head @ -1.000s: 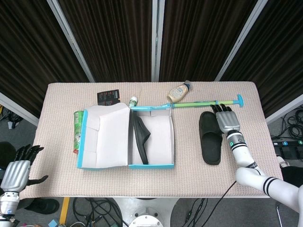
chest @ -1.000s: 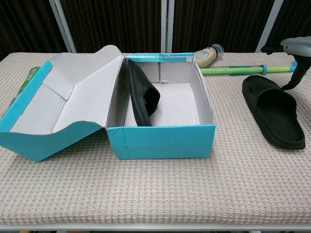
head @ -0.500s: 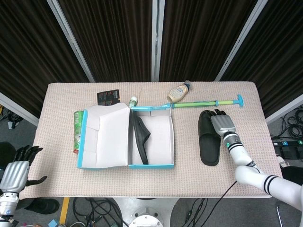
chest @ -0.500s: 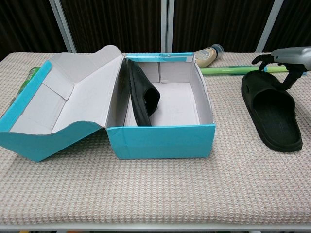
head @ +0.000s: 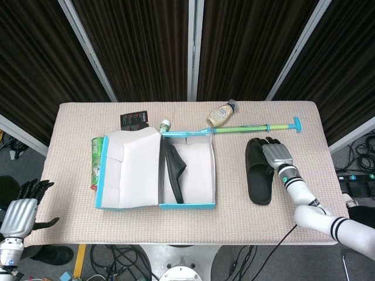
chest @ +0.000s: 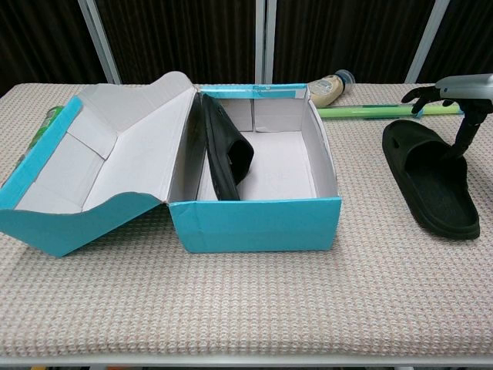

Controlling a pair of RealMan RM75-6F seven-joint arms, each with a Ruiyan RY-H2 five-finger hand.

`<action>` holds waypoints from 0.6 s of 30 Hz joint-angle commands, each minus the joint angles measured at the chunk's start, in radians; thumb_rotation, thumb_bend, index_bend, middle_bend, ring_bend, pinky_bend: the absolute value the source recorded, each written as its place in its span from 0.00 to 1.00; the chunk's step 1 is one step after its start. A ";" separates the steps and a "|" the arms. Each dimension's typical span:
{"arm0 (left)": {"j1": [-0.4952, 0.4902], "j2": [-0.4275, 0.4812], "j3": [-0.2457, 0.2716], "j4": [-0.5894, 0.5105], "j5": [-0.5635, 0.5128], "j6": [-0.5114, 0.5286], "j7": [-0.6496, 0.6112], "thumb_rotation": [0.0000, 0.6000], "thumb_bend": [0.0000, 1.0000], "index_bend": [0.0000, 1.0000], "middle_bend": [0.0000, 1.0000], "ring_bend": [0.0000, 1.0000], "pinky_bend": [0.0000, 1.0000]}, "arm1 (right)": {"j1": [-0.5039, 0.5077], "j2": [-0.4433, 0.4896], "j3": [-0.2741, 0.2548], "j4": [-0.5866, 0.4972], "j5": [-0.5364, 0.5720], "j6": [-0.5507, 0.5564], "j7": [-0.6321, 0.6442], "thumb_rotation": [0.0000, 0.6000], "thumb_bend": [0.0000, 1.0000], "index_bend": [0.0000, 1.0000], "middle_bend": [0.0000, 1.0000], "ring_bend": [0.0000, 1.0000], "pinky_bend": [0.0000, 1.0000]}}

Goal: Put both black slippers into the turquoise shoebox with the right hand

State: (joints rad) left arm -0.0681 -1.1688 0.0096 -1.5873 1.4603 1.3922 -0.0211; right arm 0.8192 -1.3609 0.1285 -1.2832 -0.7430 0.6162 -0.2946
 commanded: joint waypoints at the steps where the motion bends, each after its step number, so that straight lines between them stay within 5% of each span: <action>1: 0.000 0.001 0.000 -0.001 0.000 0.000 0.001 1.00 0.00 0.16 0.12 0.00 0.03 | 0.019 -0.024 0.002 0.039 0.018 -0.030 0.018 1.00 0.01 0.00 0.11 0.00 0.08; 8: 0.000 0.003 0.002 -0.005 -0.006 -0.004 0.004 1.00 0.00 0.16 0.12 0.00 0.03 | 0.049 -0.059 -0.013 0.099 0.038 -0.067 0.021 1.00 0.03 0.01 0.16 0.00 0.08; 18: 0.002 0.003 0.003 -0.006 -0.008 -0.004 0.005 1.00 0.00 0.16 0.12 0.00 0.03 | 0.029 -0.102 0.005 0.146 -0.034 -0.043 0.107 1.00 0.08 0.20 0.28 0.10 0.11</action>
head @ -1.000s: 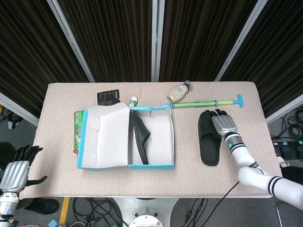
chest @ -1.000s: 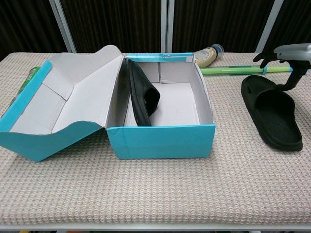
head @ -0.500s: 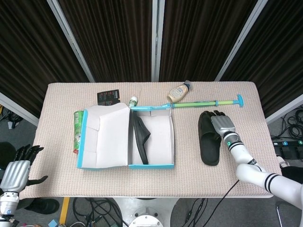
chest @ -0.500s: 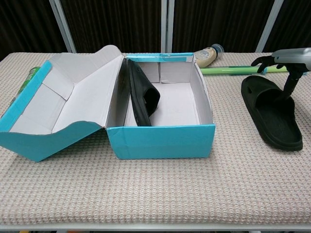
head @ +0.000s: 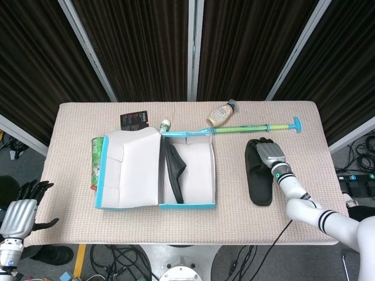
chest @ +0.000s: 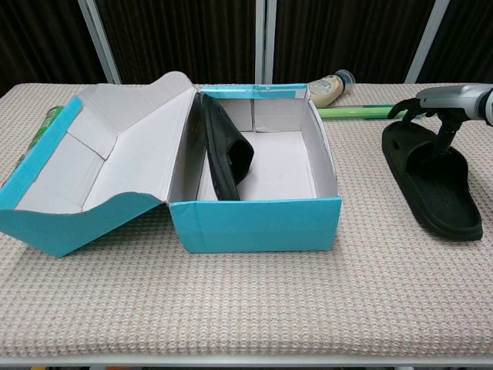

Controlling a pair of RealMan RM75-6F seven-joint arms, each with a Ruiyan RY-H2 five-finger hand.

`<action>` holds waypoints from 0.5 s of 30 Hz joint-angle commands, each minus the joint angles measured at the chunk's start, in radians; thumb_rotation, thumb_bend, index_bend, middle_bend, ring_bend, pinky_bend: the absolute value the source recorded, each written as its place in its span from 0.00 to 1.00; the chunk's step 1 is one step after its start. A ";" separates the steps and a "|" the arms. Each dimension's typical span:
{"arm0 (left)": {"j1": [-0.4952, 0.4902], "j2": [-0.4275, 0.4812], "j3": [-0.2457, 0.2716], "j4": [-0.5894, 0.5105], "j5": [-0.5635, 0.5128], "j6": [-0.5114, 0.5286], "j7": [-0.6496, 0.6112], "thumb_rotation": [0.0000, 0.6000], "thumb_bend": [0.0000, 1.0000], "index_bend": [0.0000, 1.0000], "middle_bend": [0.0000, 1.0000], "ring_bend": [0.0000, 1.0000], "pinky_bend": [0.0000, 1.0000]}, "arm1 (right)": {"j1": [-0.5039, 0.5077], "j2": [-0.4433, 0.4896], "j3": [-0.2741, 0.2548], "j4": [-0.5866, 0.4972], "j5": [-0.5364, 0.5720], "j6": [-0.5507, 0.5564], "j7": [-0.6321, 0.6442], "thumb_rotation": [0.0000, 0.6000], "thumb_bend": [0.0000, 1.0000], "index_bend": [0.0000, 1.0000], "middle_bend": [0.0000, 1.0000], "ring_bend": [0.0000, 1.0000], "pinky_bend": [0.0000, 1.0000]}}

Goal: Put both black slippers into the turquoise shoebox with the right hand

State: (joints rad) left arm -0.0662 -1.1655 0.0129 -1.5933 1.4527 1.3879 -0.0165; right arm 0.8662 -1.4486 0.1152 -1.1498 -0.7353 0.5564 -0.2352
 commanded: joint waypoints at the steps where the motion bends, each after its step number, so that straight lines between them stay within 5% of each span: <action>1: -0.001 0.000 0.000 0.000 0.000 0.000 0.001 1.00 0.00 0.16 0.12 0.00 0.03 | -0.024 -0.017 0.025 0.017 -0.058 0.016 0.069 1.00 0.09 0.22 0.30 0.12 0.14; 8: 0.000 0.004 0.001 -0.008 0.000 0.001 0.008 1.00 0.00 0.16 0.12 0.00 0.03 | -0.089 -0.053 0.100 0.056 -0.225 0.037 0.328 1.00 0.15 0.33 0.40 0.25 0.43; 15: 0.002 0.016 0.002 -0.023 -0.001 0.003 0.015 1.00 0.00 0.16 0.12 0.00 0.03 | -0.152 0.011 0.150 0.027 -0.467 0.075 0.687 1.00 0.23 0.35 0.42 0.27 0.48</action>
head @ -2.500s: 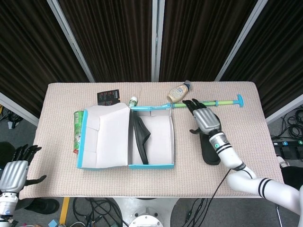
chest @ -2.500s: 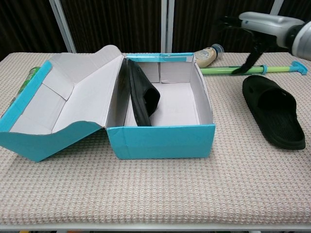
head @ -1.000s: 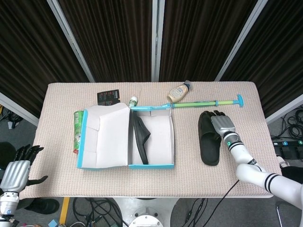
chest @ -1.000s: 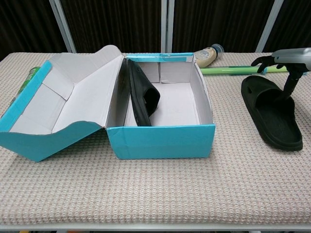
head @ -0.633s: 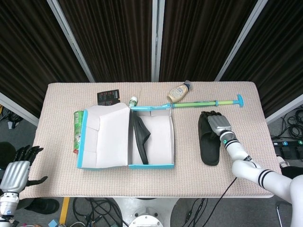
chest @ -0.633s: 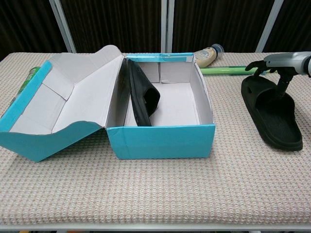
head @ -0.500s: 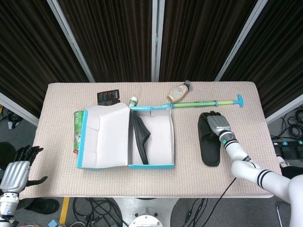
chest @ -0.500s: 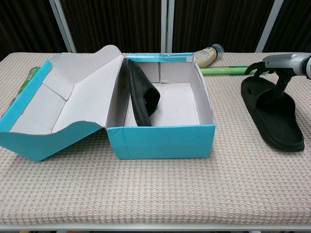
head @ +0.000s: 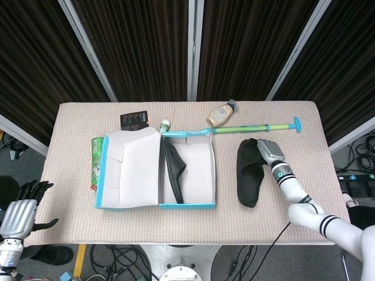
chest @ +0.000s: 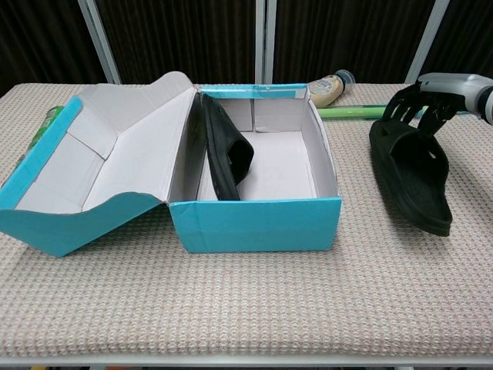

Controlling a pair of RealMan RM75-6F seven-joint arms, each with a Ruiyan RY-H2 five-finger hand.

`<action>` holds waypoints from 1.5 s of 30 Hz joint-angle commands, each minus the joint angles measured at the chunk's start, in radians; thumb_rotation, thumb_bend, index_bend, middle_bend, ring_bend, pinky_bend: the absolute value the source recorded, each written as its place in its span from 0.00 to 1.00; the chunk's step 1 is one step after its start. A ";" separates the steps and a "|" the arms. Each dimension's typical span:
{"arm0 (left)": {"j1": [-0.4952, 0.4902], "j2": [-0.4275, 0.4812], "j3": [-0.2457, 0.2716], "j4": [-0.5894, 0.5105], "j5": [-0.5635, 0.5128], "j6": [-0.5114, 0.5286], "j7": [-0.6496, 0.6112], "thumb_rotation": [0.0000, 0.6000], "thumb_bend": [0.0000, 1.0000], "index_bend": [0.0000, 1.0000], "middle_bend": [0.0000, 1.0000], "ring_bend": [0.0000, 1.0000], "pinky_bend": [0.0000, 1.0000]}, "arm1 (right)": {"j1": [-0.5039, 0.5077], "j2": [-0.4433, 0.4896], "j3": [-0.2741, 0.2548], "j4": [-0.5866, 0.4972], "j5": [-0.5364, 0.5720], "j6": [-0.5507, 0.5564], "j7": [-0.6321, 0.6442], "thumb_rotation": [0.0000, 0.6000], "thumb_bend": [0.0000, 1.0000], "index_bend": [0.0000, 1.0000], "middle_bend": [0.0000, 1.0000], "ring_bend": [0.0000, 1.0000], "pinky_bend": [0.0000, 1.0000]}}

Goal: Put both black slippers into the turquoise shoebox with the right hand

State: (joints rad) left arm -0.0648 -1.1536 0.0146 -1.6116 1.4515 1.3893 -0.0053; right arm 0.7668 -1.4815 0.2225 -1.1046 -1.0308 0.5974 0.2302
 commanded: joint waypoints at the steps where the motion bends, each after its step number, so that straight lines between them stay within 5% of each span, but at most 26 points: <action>1: 0.001 0.006 0.000 -0.008 0.001 0.003 0.005 1.00 0.00 0.16 0.12 0.00 0.03 | -0.058 0.062 0.042 -0.029 -0.209 0.044 0.268 1.00 0.23 0.35 0.42 0.27 0.48; 10: 0.005 0.024 0.003 -0.043 0.009 0.014 0.025 1.00 0.00 0.16 0.12 0.00 0.03 | -0.087 0.181 0.015 -0.089 -0.465 0.227 0.659 1.00 0.23 0.35 0.42 0.27 0.48; 18: 0.007 0.031 0.004 -0.060 0.007 0.017 0.035 1.00 0.00 0.16 0.12 0.00 0.03 | -0.025 0.138 -0.004 -0.090 -0.549 0.305 0.867 1.00 0.23 0.35 0.42 0.27 0.48; 35: 0.007 0.032 0.004 -0.062 0.007 0.016 0.036 1.00 0.00 0.16 0.12 0.00 0.03 | 0.152 -0.206 0.097 0.073 -0.380 0.259 0.710 1.00 0.22 0.35 0.39 0.27 0.47; 45: 0.007 0.032 0.004 -0.062 0.007 0.016 0.036 1.00 0.00 0.16 0.12 0.00 0.03 | 0.175 -0.339 0.085 0.229 -0.359 0.282 0.706 1.00 0.21 0.35 0.38 0.27 0.46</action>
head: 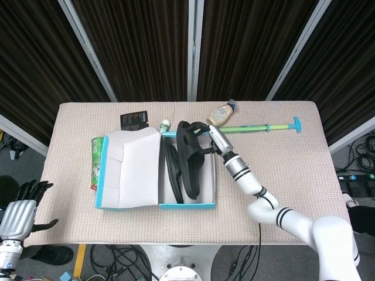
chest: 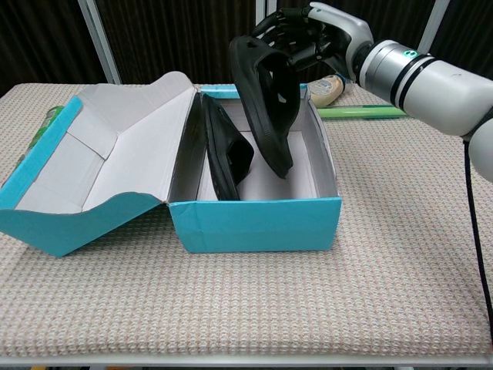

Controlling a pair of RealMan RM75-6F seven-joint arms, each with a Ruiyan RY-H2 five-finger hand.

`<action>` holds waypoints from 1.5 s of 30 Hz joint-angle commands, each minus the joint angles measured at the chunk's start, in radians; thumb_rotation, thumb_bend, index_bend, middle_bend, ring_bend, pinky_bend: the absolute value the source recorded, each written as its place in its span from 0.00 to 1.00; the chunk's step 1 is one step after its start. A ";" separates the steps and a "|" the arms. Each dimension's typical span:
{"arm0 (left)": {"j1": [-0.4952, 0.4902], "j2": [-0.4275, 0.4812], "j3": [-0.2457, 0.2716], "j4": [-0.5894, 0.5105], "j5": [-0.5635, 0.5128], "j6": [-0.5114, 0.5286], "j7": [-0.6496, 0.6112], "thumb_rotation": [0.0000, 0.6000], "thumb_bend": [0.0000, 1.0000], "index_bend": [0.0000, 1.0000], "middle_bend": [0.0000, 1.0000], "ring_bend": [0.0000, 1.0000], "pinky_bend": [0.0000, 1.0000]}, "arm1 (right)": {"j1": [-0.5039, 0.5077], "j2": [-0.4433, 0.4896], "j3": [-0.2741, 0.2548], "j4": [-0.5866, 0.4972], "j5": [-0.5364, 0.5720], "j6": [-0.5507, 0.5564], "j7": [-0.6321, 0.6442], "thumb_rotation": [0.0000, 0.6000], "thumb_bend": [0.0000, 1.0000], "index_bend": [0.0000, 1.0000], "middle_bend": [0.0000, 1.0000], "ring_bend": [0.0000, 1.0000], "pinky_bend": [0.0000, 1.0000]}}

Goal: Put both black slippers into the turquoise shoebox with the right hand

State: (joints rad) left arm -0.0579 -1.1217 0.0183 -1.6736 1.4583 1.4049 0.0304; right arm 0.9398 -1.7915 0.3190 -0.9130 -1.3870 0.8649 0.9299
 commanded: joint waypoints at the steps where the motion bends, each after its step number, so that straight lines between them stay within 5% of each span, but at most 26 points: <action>1: 0.000 0.000 0.000 0.000 0.000 0.000 0.000 1.00 0.00 0.16 0.12 0.00 0.03 | 0.000 -0.040 -0.017 0.055 -0.007 0.025 0.010 1.00 0.21 0.35 0.38 0.27 0.46; 14: 0.000 0.000 0.000 0.000 0.000 0.000 0.000 1.00 0.00 0.16 0.12 0.00 0.03 | -0.016 -0.109 -0.073 0.168 -0.046 0.075 0.028 1.00 0.21 0.35 0.38 0.27 0.46; 27: 0.000 0.000 0.000 0.000 0.000 0.000 0.000 1.00 0.00 0.16 0.12 0.00 0.03 | 0.000 -0.124 -0.092 0.184 -0.039 0.035 -0.113 1.00 0.17 0.28 0.31 0.22 0.40; 32: 0.000 0.000 0.000 0.000 0.000 0.000 0.000 1.00 0.00 0.16 0.12 0.00 0.03 | -0.002 -0.093 -0.107 0.134 -0.037 -0.002 -0.145 1.00 0.10 0.01 0.09 0.05 0.21; 38: 0.000 0.000 0.000 0.000 0.000 0.000 0.000 1.00 0.00 0.16 0.12 0.00 0.03 | -0.017 -0.047 -0.117 0.065 -0.049 0.011 -0.143 1.00 0.03 0.00 0.00 0.00 0.01; 45: 0.000 0.000 0.000 0.000 0.000 0.000 0.000 1.00 0.00 0.16 0.12 0.00 0.03 | -0.026 0.004 -0.120 -0.011 -0.065 0.033 -0.129 1.00 0.03 0.00 0.00 0.00 0.00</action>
State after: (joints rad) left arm -0.0577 -1.1217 0.0181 -1.6736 1.4584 1.4047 0.0304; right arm 0.9174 -1.8003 0.2001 -0.9076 -1.4463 0.8893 0.7966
